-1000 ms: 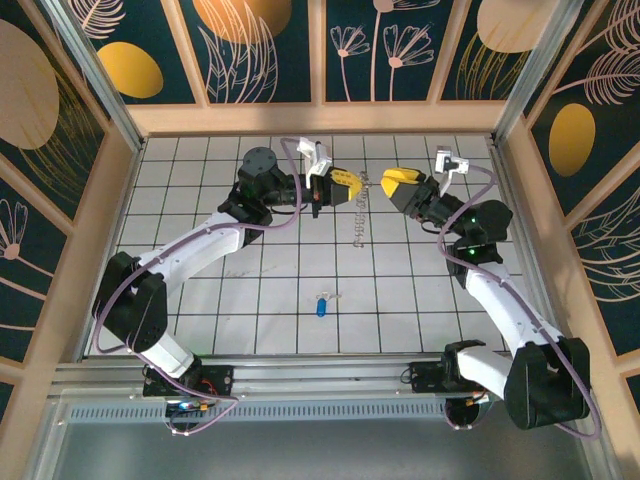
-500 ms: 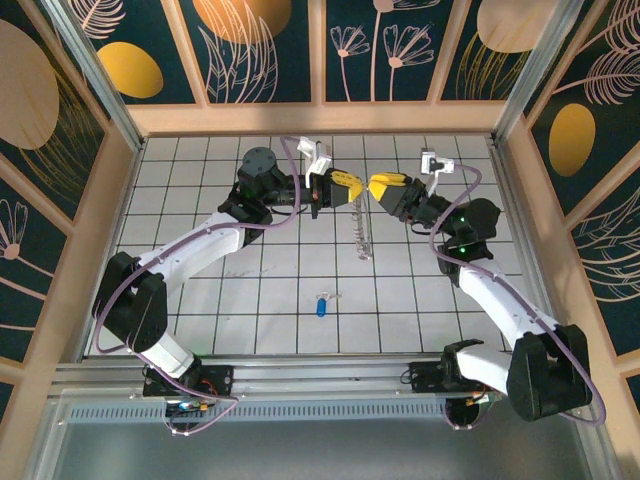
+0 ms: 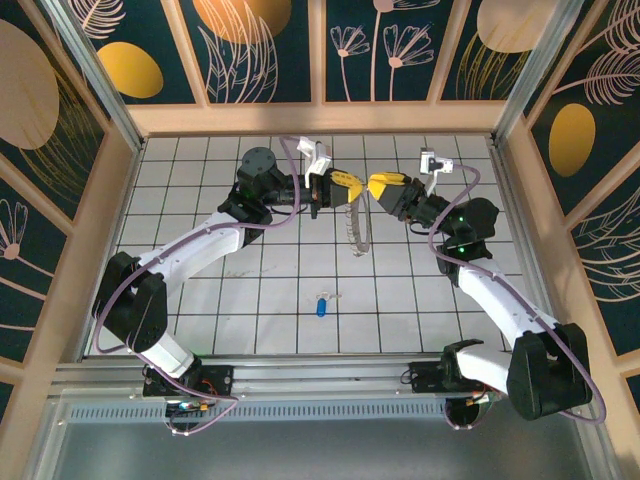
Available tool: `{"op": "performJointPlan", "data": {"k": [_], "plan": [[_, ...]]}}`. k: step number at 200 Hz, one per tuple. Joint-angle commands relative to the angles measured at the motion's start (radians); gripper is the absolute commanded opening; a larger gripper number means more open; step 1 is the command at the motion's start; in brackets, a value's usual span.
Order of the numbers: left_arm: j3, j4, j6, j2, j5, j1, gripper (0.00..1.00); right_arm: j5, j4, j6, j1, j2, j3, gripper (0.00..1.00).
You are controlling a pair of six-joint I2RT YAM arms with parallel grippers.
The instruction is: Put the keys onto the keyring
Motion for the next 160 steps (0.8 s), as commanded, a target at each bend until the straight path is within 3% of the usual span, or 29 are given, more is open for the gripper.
{"op": "performJointPlan", "data": {"k": [1,160], "plan": [[-0.001,0.061,-0.009,-0.033,0.019,-0.002,0.00,0.008,0.013,-0.024,0.005,0.005,-0.006,0.33],[0.005,0.065,-0.001,-0.030,0.021,-0.002,0.00,-0.025,0.019,-0.032,-0.001,0.029,-0.023,0.33]]}}
